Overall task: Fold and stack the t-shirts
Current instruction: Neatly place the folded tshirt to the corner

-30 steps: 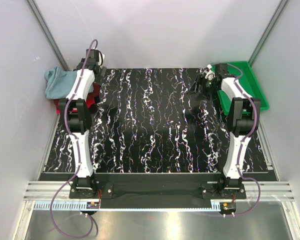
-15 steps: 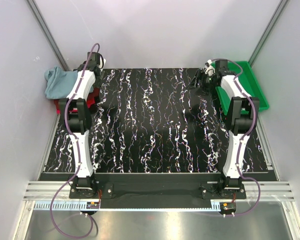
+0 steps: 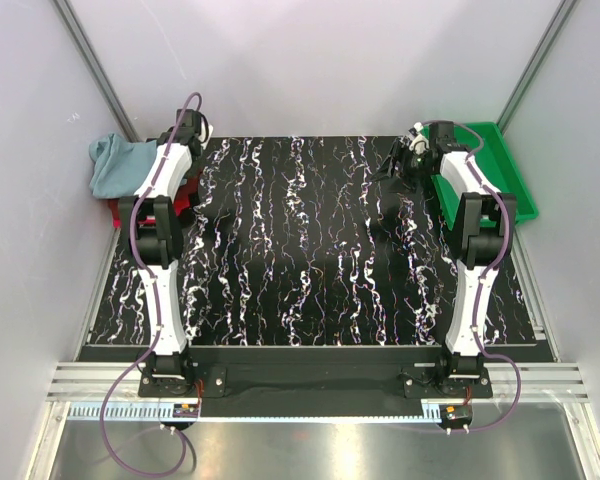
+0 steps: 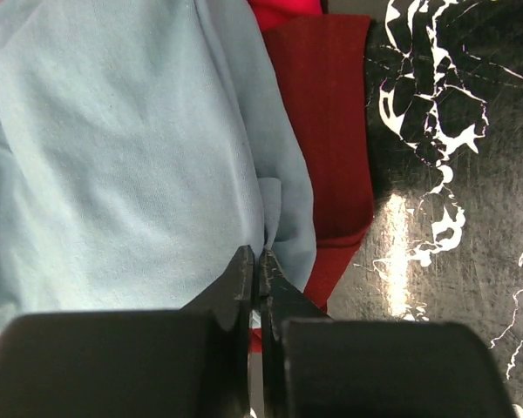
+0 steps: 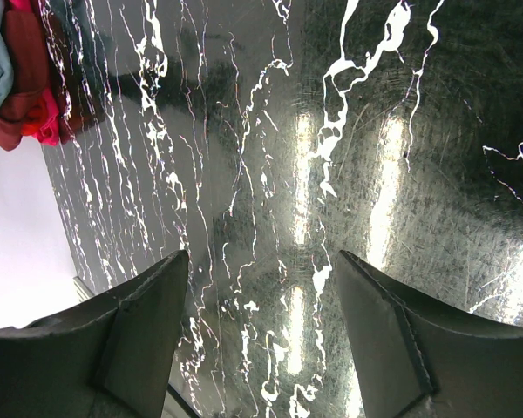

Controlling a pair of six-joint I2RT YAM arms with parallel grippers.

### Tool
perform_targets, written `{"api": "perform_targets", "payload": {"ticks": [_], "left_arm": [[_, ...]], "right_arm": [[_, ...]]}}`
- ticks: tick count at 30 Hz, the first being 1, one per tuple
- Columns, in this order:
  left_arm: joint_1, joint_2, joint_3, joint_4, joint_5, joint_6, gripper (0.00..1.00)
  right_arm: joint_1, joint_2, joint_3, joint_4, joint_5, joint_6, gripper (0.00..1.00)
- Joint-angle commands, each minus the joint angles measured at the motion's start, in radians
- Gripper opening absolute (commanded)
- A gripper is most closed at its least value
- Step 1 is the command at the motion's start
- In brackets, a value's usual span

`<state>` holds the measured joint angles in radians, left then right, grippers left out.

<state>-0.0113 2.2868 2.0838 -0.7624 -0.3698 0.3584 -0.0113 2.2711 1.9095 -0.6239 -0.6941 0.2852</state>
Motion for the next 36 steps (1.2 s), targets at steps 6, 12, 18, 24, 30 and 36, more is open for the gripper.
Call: {"api": "perform_targets", "payload": {"ticks": [6,12,18,24,30,36], "left_arm": [[-0.010,-0.116,-0.051,-0.032,0.068,-0.022,0.00],[-0.038,-0.199,-0.113,-0.049,0.118,-0.044,0.00],[-0.079,-0.188,-0.091,-0.052,0.132,-0.049,0.00],[-0.085,-0.173,-0.108,-0.026,0.056,-0.059,0.24],[-0.055,-0.175,-0.026,0.008,0.011,-0.067,0.56],[0.011,-0.102,0.108,0.060,-0.041,-0.004,0.60]], "right_arm": [[0.004,-0.024,0.023,0.021,-0.016,-0.004,0.76],[0.004,-0.001,0.033,0.029,-0.019,0.012,0.76],[0.007,0.007,0.037,0.029,-0.018,0.017,0.76],[0.005,-0.007,0.025,0.023,-0.015,0.002,0.76],[0.005,-0.012,0.025,0.023,-0.013,-0.008,0.76],[0.007,-0.013,0.019,0.024,-0.013,-0.007,0.76]]}}
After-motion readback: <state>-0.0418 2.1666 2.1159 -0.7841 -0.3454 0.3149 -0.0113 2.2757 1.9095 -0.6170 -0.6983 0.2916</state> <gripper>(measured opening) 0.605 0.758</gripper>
